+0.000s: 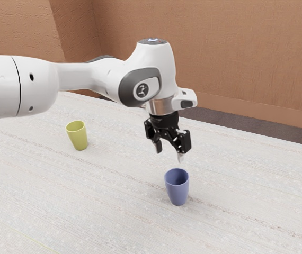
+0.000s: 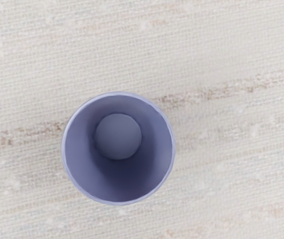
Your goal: Place the right cup onto the left cup
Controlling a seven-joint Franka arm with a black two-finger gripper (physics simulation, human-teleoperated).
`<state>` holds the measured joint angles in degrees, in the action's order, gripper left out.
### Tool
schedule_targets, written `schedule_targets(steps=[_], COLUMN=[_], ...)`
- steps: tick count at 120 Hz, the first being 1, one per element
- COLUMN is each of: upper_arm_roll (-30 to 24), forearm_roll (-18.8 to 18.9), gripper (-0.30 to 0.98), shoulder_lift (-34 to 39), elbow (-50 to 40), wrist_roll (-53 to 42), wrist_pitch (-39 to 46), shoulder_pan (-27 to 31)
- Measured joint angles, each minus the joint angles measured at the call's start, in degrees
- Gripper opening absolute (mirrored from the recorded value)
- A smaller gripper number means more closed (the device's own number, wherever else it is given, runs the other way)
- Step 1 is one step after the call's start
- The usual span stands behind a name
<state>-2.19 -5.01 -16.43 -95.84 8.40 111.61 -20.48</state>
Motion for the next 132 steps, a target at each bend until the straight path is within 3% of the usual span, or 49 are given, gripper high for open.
schedule_targets(steps=[49, 132], upper_arm_roll=[0.28, 0.18], forearm_roll=[-2.94, -0.34], gripper=[0.42, 0.38], shoulder_lift=[-3.99, -13.29], elbow=[-3.05, 4.96], wrist_roll=[4.29, 7.6], wrist_pitch=[3.75, 4.05], shoulder_pan=[-2.3, -1.31])
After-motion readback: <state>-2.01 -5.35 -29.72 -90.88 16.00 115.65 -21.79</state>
